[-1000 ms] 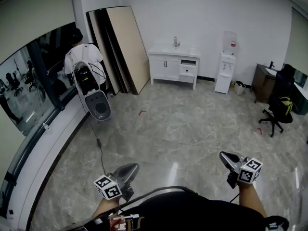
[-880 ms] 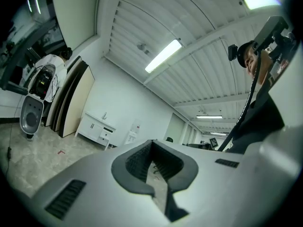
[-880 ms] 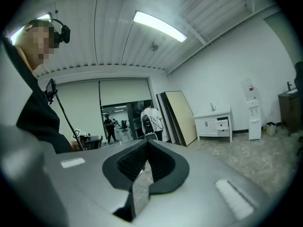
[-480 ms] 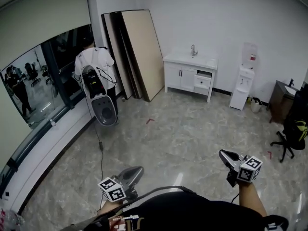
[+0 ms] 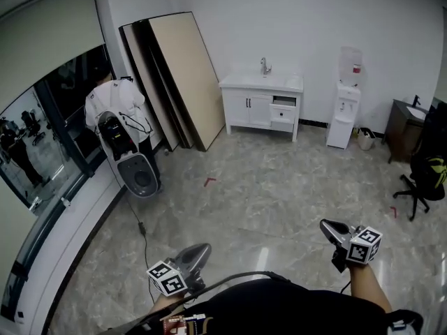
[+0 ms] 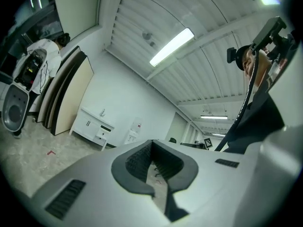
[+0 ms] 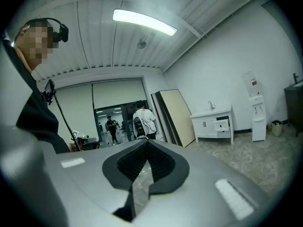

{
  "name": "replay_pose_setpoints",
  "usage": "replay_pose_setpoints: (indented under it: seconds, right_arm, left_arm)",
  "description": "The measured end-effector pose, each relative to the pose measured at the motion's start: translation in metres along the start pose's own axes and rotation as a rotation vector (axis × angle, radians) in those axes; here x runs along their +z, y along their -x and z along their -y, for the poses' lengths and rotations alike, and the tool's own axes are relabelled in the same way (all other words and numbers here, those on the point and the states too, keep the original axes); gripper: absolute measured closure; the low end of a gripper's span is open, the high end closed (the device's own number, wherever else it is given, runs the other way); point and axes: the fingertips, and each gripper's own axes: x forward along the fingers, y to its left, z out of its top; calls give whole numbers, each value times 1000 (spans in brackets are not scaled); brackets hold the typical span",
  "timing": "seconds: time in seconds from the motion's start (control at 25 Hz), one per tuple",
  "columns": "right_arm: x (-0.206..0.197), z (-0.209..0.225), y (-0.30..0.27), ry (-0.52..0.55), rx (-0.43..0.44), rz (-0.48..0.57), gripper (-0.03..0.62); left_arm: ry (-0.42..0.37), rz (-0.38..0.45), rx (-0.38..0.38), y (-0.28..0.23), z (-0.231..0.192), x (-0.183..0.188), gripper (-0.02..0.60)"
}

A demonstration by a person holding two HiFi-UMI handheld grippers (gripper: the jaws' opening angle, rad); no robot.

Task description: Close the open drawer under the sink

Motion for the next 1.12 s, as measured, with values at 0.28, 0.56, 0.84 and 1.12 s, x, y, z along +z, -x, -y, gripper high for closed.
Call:
replay_pose_setpoints:
  seconds: [0.28, 0.56, 0.84, 1.12]
  right_arm:
    - [48, 8, -94, 67, -64, 36, 592]
    - [65, 11, -201, 61, -84, 39, 592]
    - [63, 28, -267, 43, -101, 21, 592]
    - [78, 66, -310, 44, -77, 5, 592]
  left_arm:
    - [-13, -23, -98, -41, -102, 62, 581]
    - [-27, -22, -124, -49, -205, 119, 581]
    - [-27, -24, -127, -58, -278, 138, 581]
    - [6, -21, -85, -78, -315, 143, 581]
